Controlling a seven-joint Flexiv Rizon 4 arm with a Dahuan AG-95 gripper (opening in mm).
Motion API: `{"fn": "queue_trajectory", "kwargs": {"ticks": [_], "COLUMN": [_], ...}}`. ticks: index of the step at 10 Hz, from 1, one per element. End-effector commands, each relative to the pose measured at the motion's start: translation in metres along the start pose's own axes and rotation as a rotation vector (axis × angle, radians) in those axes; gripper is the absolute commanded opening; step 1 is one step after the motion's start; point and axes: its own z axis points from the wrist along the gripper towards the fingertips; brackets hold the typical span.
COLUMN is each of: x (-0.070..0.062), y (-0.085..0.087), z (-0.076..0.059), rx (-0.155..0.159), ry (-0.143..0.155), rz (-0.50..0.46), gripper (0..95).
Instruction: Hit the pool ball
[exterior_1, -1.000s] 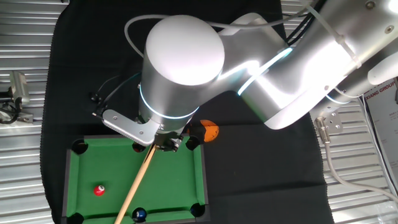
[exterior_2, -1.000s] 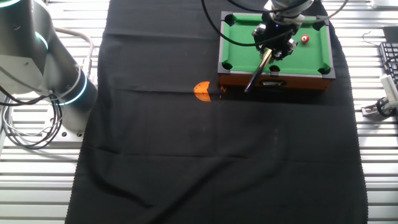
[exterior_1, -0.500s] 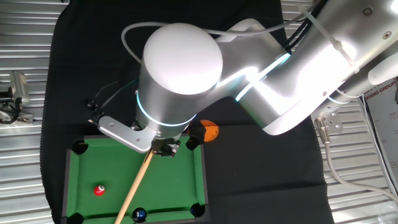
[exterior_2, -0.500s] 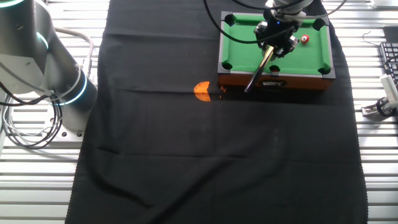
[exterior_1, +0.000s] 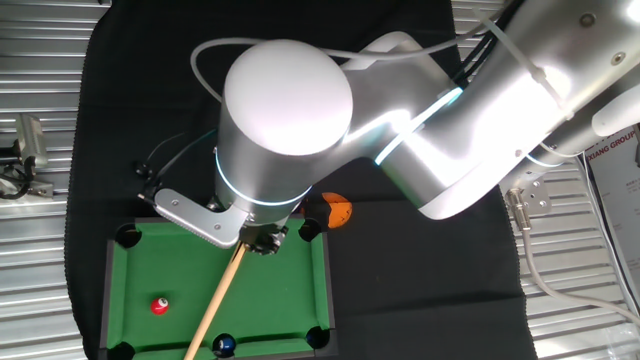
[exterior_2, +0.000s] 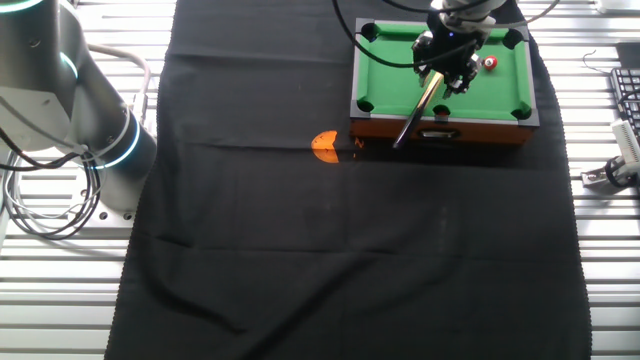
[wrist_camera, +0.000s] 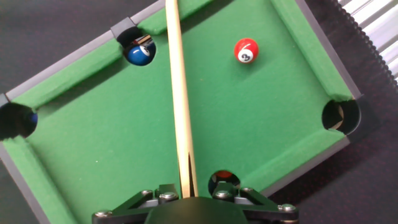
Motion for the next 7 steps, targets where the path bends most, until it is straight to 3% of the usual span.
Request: {"fn": "queue_trajectory", "kwargs": {"ticks": [1,2,3,7], "x": [-0.0021,-0.0036,-0.0046,-0.0077], "y": [0.0005,0.0011,0.0013,-0.0002], "z": [0.0014,0.0027,0.0037,0.0050], "rx": [0.002,0.002,0.003,0.004], "ry": [0.002,0.001,0.000,0.001], "rz": [0.005,0.007,0.007,0.005], "gripper": [38.0,38.0,19.0,19.0]}}
